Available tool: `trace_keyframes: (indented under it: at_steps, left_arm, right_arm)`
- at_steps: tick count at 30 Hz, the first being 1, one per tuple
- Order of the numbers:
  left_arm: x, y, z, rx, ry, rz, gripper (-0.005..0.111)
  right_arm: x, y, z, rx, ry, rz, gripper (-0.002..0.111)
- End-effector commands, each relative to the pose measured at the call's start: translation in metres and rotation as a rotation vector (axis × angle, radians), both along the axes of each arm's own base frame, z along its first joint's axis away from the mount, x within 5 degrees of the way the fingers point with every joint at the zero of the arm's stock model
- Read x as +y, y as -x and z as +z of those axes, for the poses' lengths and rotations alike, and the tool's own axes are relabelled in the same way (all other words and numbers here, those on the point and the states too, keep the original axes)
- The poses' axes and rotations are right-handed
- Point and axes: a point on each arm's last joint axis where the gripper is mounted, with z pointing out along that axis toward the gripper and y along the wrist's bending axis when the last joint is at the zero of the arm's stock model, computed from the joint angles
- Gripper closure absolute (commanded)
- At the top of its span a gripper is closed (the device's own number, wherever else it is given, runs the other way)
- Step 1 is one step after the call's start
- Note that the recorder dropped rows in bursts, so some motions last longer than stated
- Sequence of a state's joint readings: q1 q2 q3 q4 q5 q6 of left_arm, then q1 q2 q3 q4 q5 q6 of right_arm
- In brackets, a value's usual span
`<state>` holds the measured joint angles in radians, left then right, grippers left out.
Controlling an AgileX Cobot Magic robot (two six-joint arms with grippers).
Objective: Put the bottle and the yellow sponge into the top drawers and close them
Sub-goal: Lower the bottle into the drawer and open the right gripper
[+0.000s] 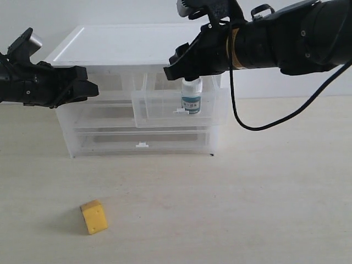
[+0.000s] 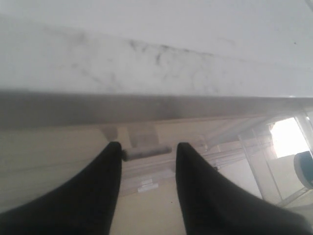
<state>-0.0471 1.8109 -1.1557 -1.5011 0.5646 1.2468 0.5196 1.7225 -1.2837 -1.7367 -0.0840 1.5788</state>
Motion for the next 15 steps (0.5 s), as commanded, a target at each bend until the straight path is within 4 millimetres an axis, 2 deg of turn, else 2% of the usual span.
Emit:
trace_keyframes:
  at_steps: [1, 6, 12, 15]
  left_arm:
    - [-0.001, -0.001, 0.002, -0.005, 0.006, -0.008, 0.072]
    - [-0.001, -0.001, 0.002, -0.005, 0.006, -0.007, 0.072]
    - [-0.001, -0.001, 0.002, -0.005, 0.006, -0.007, 0.072]
    - [-0.001, -0.001, 0.002, -0.005, 0.008, -0.006, 0.072]
  right_arm:
    - [-0.004, 0.0, 0.008, -0.004, -0.038, -0.051, 0.073]
    - [-0.016, -0.005, 0.004, -0.051, 0.028, -0.173, 0.109]
    - [-0.023, -0.007, 0.001, -0.03, 0.052, -0.253, 0.108]
    - [-0.03, -0.009, -0.006, -0.017, 0.168, -0.308, 0.108]
